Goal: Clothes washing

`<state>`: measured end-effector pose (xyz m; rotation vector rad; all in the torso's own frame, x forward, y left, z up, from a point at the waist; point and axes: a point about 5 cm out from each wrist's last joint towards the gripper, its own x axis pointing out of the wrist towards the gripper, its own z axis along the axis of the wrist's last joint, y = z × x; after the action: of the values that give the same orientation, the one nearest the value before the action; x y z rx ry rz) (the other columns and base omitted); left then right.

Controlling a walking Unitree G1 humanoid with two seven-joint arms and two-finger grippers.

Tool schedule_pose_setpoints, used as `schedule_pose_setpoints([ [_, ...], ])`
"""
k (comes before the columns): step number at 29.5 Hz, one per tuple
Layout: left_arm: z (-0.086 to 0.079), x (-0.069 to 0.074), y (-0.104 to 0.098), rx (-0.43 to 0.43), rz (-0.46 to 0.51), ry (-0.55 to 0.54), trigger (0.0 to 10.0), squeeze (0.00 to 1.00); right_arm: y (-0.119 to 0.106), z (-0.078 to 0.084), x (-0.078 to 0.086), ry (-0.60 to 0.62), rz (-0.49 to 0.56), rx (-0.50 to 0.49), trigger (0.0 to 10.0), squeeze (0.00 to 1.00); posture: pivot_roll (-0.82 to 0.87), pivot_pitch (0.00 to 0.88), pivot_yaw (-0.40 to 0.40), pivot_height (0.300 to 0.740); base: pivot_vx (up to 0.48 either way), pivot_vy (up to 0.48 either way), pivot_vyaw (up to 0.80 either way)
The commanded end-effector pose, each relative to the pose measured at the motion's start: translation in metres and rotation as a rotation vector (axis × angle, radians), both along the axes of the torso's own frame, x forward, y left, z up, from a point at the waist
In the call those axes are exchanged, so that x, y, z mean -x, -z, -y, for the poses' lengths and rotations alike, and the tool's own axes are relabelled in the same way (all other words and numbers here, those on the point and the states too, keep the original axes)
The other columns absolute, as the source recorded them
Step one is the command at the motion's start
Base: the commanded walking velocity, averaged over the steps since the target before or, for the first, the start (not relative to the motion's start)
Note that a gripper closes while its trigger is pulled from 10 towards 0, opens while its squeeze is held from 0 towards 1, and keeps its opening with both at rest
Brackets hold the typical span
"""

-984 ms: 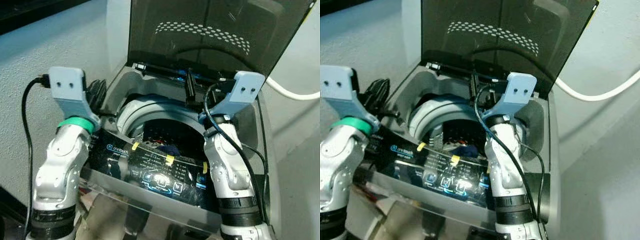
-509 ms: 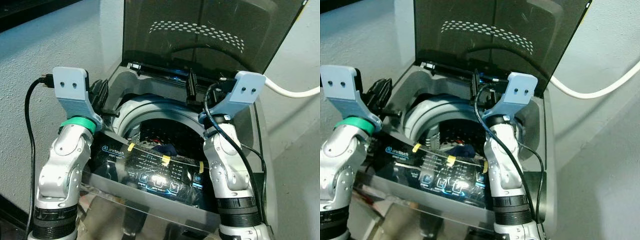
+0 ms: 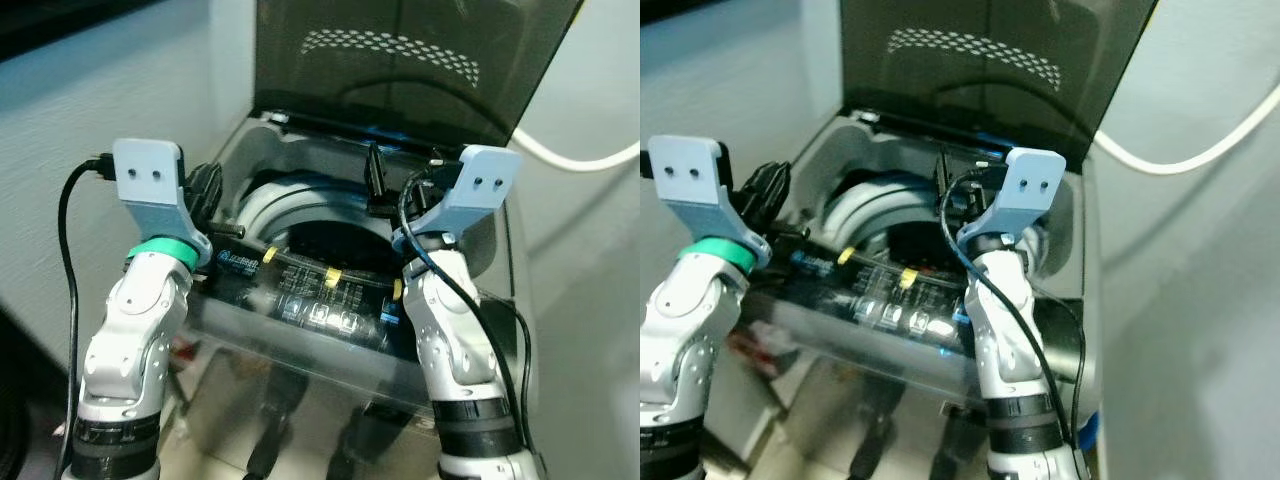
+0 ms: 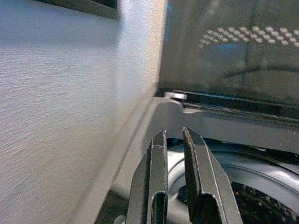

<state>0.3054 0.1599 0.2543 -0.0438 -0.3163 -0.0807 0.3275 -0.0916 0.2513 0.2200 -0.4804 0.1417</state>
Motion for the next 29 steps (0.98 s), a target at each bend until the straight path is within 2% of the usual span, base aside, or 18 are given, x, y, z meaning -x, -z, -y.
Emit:
schedule_pose_setpoints([
  [1, 0.0019, -0.0013, -0.0003, -0.008, 0.0, 0.004, 10.0, 0.0, 0.0026, 0.0007, 0.0007, 0.007, -0.01, 0.006, 10.0, 0.0, 0.19, 0.0, -0.037, 0.74, -0.398, 0.0, 0.0],
  [23, 0.0036, -0.0034, 0.0014, -0.007, -0.004, 0.005, 10.0, 0.0, 0.0058, -0.0004, -0.0004, -0.001, -0.019, 0.044, 10.0, 0.0, 0.18, 0.0, -0.04, 0.74, -0.398, 0.0, 0.0],
  [29, 0.0049, -0.0044, 0.0049, -0.015, -0.015, 0.005, 10.0, 0.0, 0.011, -0.0012, -0.0014, -0.01, -0.032, 0.084, 10.0, 0.0, 0.18, 0.0, -0.044, 0.74, -0.205, 0.0, 0.0],
])
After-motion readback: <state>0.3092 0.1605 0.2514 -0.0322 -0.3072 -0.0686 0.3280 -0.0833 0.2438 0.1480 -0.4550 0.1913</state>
